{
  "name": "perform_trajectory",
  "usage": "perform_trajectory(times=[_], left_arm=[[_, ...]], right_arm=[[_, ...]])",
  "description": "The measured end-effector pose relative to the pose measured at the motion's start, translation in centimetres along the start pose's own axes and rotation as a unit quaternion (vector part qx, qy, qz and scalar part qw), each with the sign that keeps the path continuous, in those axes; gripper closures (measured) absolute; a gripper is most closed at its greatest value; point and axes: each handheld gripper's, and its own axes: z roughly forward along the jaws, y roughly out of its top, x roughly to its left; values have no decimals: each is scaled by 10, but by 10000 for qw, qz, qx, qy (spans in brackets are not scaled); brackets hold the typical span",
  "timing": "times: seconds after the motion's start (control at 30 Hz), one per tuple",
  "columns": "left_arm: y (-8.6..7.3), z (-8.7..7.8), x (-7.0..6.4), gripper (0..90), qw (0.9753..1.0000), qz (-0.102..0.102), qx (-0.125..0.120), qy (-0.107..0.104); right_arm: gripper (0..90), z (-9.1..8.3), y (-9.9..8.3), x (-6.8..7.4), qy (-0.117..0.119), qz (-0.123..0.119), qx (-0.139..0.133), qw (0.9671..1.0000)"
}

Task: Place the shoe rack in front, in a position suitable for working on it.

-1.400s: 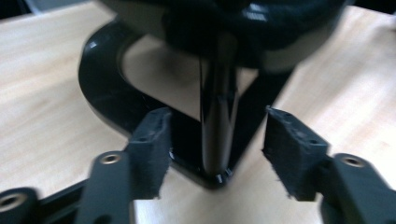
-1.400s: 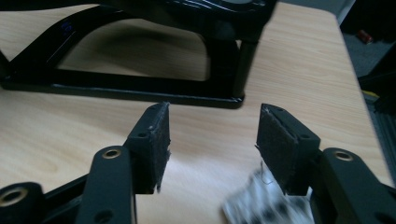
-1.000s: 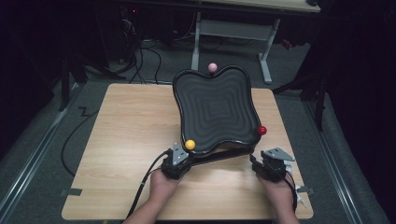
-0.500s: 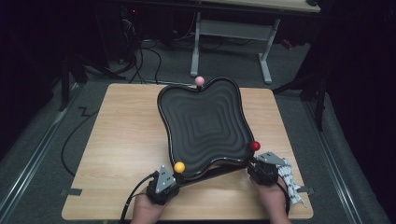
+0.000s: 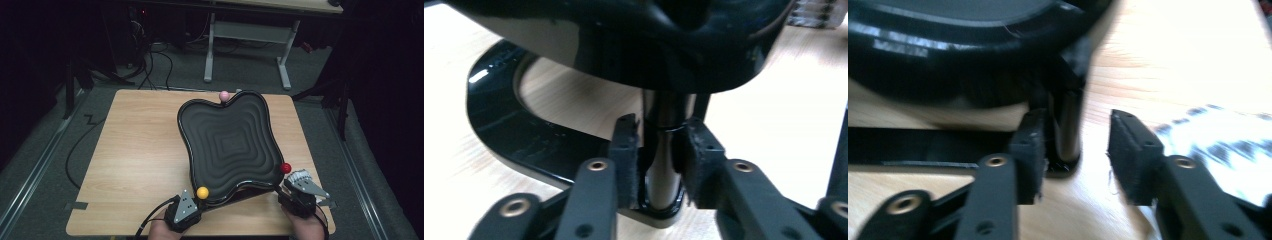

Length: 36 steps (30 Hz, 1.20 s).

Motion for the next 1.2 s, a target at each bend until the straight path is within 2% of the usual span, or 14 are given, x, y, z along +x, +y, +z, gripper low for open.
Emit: perform_trajectory(times=[0.07,0.17,0.27,0.37,0.47,0.6,0.67,0.8,0.9,0.97,1.2], left_arm=[[0,-4,6,592,9999,-77,-50,-92],[-1,-8,10,546,9999,57,-15,-100],[-2,-13,13,532,9995,-84,80,-278],[-3,-18,13,496,9996,-126,114,-210],[-3,-20,11,474,9996,-160,79,-232],[-3,-19,9,452,9999,-11,59,-160],[-5,-16,11,436,9998,-60,95,-185],[-8,-15,16,410,9992,-262,121,-284],[-8,-16,18,399,9993,-264,63,-276],[-9,-15,18,385,9994,-247,45,-253],[-12,-14,16,369,9997,-124,14,-207]], right_arm=[[514,-11,-6,-1,4,-32,-134,9999],[510,-26,-12,-4,-47,-107,-248,9996],[506,-38,-17,-12,-160,-5,-228,9996],[560,-46,-18,-18,-439,35,-234,9988],[553,-52,-21,-24,-769,-84,-262,9967],[539,-52,-29,-36,-823,23,-171,9965],[535,-48,-35,-43,-867,108,-10,9962],[529,-37,-48,-56,-697,414,192,9965],[554,-30,-54,-61,-606,608,334,9957],[602,-27,-56,-62,-558,549,398,9961],[766,-27,-54,-53,-636,441,485,9958]])
